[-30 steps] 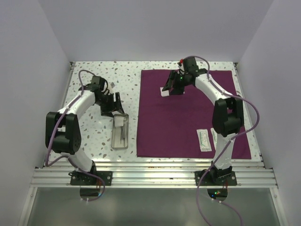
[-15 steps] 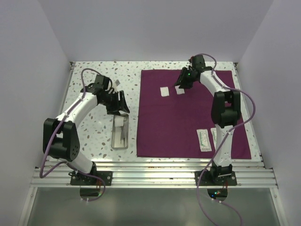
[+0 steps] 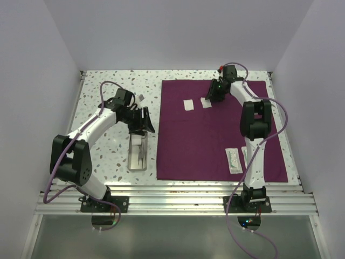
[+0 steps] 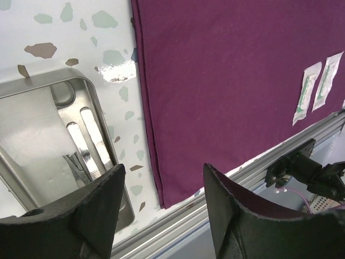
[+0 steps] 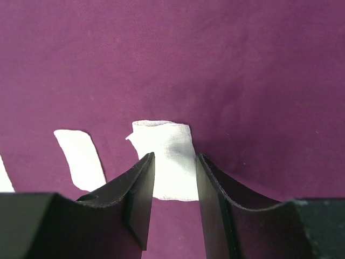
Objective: Prepare the surgical pack
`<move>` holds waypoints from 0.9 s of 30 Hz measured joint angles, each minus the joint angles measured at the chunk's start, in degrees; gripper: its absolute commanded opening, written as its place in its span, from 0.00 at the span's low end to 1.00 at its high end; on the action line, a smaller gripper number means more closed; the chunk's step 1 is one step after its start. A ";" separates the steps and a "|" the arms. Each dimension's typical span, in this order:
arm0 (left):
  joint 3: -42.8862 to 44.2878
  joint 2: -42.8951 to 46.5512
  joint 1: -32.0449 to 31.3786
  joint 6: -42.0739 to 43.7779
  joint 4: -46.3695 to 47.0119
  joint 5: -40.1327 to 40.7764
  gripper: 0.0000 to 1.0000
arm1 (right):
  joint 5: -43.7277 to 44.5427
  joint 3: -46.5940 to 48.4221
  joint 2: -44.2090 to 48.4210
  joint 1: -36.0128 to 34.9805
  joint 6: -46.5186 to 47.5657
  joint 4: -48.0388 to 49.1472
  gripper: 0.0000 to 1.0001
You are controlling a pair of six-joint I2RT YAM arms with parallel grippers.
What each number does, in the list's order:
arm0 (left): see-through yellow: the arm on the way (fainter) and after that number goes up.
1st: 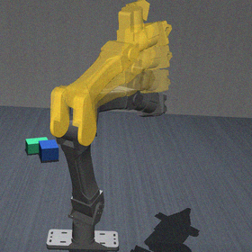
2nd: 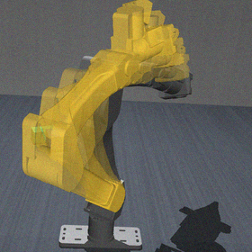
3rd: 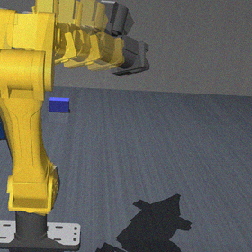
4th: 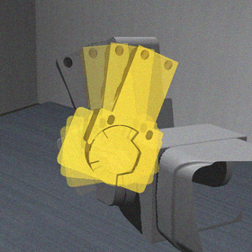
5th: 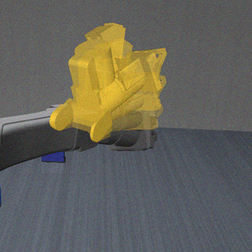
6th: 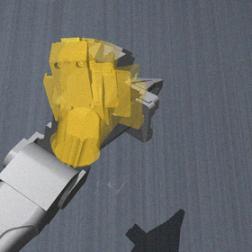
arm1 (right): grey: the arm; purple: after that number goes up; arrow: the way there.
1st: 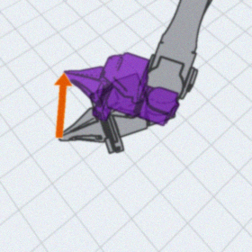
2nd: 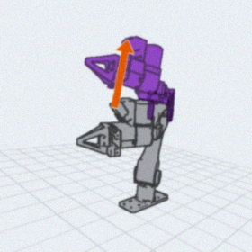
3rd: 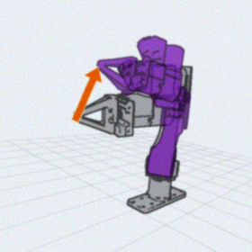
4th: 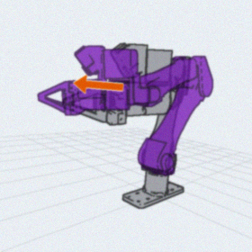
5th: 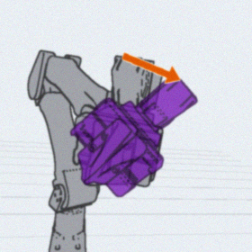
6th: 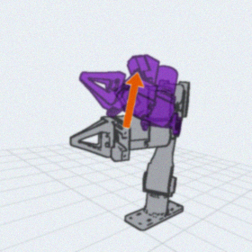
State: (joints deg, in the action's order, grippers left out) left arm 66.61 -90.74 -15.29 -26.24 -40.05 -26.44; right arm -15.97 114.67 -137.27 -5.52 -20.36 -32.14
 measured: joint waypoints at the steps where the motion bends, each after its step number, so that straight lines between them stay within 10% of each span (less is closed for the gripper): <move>1: 0.00 0.00 0.00 -0.04 0.11 -0.04 0.63 | 0.00 0.22 -0.22 -0.09 0.37 0.04 0.40; 27: 0.00 -1.29 0.00 -0.13 0.20 -1.70 0.63 | 0.28 -0.13 -0.37 -0.15 3.58 0.04 0.35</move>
State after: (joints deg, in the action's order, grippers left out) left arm 66.61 -92.03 -15.29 -26.37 -39.86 -28.14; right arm -15.68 114.54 -137.64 -5.67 -16.78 -32.10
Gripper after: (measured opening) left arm 0.636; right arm 0.370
